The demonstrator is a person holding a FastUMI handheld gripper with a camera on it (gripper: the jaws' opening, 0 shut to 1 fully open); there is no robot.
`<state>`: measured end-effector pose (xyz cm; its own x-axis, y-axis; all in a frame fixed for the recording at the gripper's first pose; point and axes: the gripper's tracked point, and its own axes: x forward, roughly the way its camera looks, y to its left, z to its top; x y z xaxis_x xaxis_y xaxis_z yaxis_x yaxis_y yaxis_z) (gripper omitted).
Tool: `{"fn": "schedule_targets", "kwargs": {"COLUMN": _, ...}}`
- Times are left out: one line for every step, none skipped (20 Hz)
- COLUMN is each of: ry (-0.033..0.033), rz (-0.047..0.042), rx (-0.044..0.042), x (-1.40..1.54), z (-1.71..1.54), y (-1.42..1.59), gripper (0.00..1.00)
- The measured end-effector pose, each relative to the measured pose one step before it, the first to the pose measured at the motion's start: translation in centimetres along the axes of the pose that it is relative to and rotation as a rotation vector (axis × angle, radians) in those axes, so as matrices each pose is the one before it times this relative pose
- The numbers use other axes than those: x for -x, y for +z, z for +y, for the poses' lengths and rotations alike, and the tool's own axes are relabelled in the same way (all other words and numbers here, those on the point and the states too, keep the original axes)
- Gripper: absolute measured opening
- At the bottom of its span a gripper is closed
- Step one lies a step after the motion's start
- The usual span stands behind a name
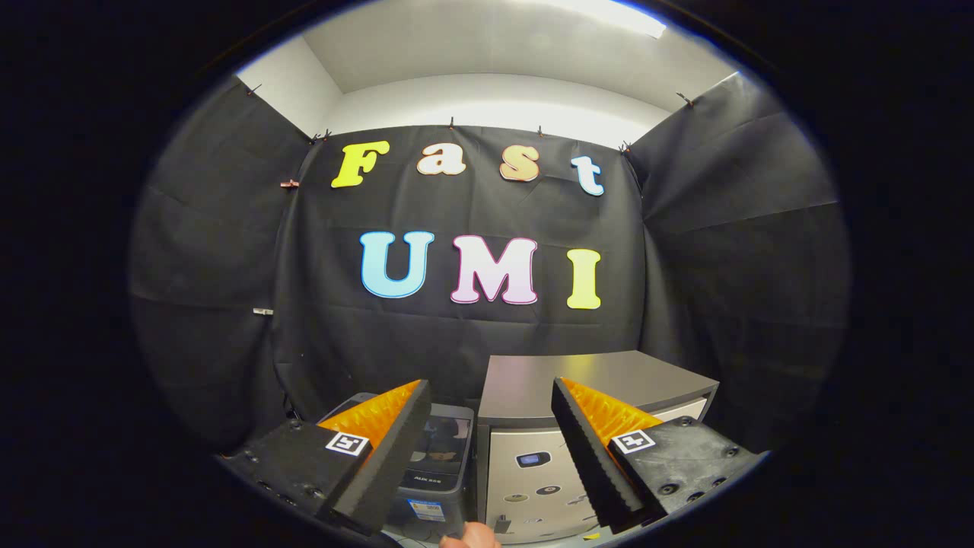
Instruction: Put the clothes into the washing machine and then close the washing machine lid.
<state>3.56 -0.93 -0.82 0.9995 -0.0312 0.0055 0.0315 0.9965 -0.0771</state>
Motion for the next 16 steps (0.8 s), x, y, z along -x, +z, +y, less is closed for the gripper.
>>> {"fn": "schedule_targets", "kwargs": {"ry": -0.00419, "rz": 0.00163, "rx": -0.00064, "x": -0.022, "z": -0.225, "y": -0.059, "gripper": 1.0}}
{"fn": "schedule_targets", "kwargs": {"ry": -0.00228, "rz": 0.00009, "rx": -0.00054, "x": -0.007, "z": -0.051, "y": 0.092, "gripper": 1.0}}
{"fn": "schedule_targets", "kwargs": {"ry": -0.00129, "rz": -0.00078, "rx": -0.0007, "x": -0.053, "z": -0.051, "y": 0.076, "gripper": 1.0}}
{"fn": "schedule_targets", "kwargs": {"ry": 0.00062, "rz": -0.00087, "rx": 0.00137, "x": 0.061, "z": 0.016, "y": 0.025, "gripper": 1.0}}
{"fn": "schedule_targets", "kwargs": {"ry": -0.0006, "rz": -0.00115, "rx": 0.00177, "x": 0.02, "z": -0.042, "y": 0.097, "gripper": 1.0}}
{"fn": "schedule_targets", "kwargs": {"ry": -0.00154, "rz": 0.00049, "rx": 0.00022, "x": -0.105, "z": -0.1, "y": 0.039, "gripper": 1.0}}
{"fn": "schedule_targets", "kwargs": {"ry": -0.00163, "rz": 0.00061, "rx": -0.00413, "x": -0.047, "z": -0.076, "y": -0.009, "gripper": 1.0}}
{"fn": "schedule_targets", "kwargs": {"ry": -0.00064, "rz": -0.00016, "rx": -0.00479, "x": 0.005, "z": -0.031, "y": 0.009, "gripper": 1.0}}
{"fn": "schedule_targets", "kwargs": {"ry": 0.00367, "rz": -0.00109, "rx": -0.00275, "x": 0.063, "z": 0.023, "y": -0.109, "gripper": 1.0}}
{"fn": "schedule_targets", "kwargs": {"ry": -0.00015, "rz": 0.00033, "rx": -0.00071, "x": 0.027, "z": 0.023, "y": -0.023, "gripper": 1.0}}
{"fn": "schedule_targets", "kwargs": {"ry": -0.00551, "rz": 0.00376, "rx": 0.00152, "x": -0.053, "z": -0.223, "y": -0.063, "gripper": 1.0}}
{"fn": "schedule_targets", "kwargs": {"ry": -0.00342, "rz": 0.00005, "rx": 0.00088, "x": 0.063, "z": -0.122, "y": -0.063, "gripper": 1.0}}
{"fn": "schedule_targets", "kwargs": {"ry": -0.00007, "rz": -0.00216, "rx": -0.00203, "x": 0.031, "z": -0.039, "y": 0.088, "gripper": 1.0}}
{"fn": "schedule_targets", "kwargs": {"ry": 0.00433, "rz": -0.0013, "rx": -0.00228, "x": 0.017, "z": 0.208, "y": -0.038, "gripper": 1.0}}
{"fn": "schedule_targets", "kwargs": {"ry": -0.00041, "rz": 0.00191, "rx": 0.00003, "x": 0.014, "z": -0.038, "y": -0.116, "gripper": 1.0}}
{"fn": "schedule_targets", "kwargs": {"ry": -0.00368, "rz": 0.00507, "rx": 0.0016, "x": 0.032, "z": -0.192, "y": -0.133, "gripper": 1.0}}
